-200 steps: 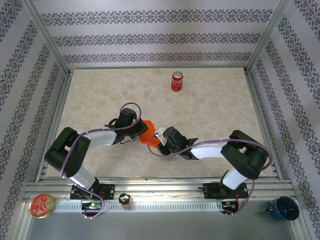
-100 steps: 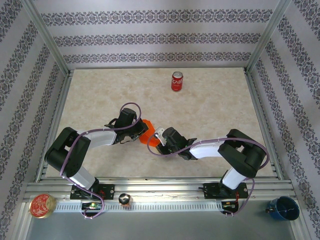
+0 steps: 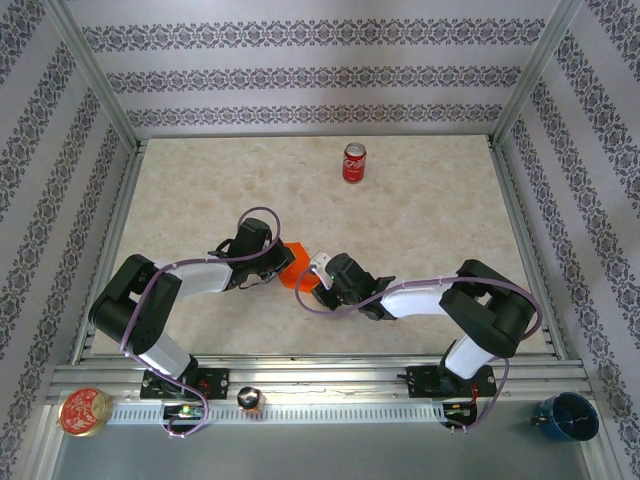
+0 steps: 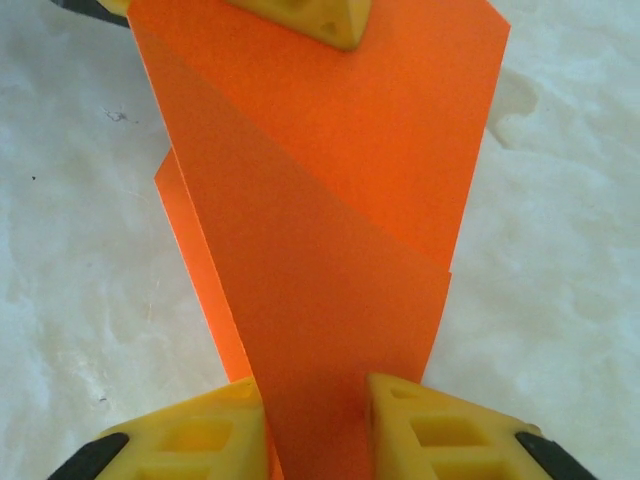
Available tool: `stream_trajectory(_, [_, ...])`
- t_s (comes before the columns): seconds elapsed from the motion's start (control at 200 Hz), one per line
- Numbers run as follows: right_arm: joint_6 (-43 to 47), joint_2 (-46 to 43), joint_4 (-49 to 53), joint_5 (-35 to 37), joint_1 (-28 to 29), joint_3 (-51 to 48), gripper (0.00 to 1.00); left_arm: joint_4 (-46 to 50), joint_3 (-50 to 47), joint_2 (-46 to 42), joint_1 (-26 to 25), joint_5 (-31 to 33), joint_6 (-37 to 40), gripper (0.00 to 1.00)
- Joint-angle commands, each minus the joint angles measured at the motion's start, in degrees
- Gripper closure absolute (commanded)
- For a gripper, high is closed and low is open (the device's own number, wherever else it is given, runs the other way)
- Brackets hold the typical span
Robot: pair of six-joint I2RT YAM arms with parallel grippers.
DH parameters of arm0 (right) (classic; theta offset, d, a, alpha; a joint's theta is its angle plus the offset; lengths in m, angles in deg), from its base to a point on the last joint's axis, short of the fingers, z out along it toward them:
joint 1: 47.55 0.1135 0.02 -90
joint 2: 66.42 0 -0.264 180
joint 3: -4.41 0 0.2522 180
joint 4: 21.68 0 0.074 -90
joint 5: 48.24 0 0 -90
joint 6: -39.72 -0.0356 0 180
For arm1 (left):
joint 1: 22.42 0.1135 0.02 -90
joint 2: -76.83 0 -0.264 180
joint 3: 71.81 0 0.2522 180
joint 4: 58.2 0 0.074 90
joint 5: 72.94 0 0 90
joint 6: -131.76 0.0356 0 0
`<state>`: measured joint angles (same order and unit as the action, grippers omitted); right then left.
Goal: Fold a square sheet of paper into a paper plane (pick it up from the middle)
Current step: Fourth fold the wing at the center of the table.
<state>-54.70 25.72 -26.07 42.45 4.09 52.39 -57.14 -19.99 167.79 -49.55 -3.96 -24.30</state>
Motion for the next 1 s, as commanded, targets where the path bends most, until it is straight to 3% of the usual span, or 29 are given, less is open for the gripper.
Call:
stream_trajectory(0.0, [2.59, -1.52, -0.86, 1.34, 0.39, -0.73, 0.75, -2.76, -0.62, -0.87, 0.83, -0.79, -1.43, 0.95])
stream_trajectory(0.684, [1.44, 0.41, -1.13, 0.39, 0.39, -0.2, 0.82, -2.5, -0.4, -1.13, 0.88, -1.0, -1.32, 0.95])
stream_trajectory(0.859, [1.27, 0.85, -1.36, -0.05, 0.39, 0.05, 0.77, -2.5, -0.29, -1.13, 0.92, -1.09, -1.29, 0.95])
stream_trajectory(0.994, [1.34, 0.96, -1.43, 0.29, 0.39, 0.24, 0.82, -2.5, -0.18, -1.13, 0.94, -1.11, -1.26, 0.95])
